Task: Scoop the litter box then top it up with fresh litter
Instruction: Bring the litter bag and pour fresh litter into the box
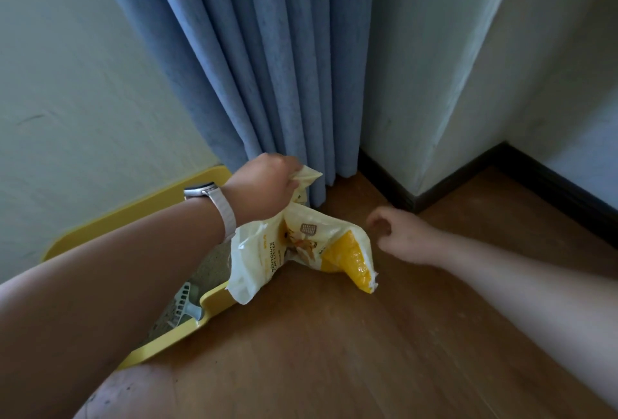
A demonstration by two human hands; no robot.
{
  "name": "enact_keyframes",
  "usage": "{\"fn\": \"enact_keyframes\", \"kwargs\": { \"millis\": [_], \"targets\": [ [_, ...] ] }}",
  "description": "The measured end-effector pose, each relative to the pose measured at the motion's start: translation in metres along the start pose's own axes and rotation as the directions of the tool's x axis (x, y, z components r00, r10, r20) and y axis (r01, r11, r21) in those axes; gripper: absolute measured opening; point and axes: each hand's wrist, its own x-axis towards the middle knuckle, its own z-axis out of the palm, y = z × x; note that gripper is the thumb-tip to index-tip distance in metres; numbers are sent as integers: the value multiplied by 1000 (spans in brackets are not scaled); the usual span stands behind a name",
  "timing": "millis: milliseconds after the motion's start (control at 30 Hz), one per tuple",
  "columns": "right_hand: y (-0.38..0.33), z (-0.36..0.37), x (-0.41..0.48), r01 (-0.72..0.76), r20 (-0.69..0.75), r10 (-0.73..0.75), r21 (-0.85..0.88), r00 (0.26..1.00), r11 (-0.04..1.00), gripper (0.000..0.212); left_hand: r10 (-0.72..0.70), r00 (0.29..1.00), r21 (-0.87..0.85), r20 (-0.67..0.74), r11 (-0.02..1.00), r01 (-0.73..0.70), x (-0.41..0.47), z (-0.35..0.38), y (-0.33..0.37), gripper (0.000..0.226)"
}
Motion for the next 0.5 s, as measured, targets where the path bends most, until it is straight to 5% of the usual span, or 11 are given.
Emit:
{"fn": "enact_keyframes", "kwargs": {
  "millis": [67,167,300,500],
  "targets": [
    [-21,-8,0,65,-61,-61,68,996,996,38,-10,1000,-21,-3,1000,10,0,0,2,33],
    [-55,0,1,144,-40,-150,-119,988,982,57,-37,999,-71,-10,997,36,1,1,4,36],
    [-79,25,10,251,-149,-296,-265,943,931,23,-24,999,-143,-38,989,18,-6,9,4,36],
    [-77,32,18,308,-261,-370,-248,892,918,30,9,998,-125,-63,992,-17,-21,11,-10,46]
  ]
}}
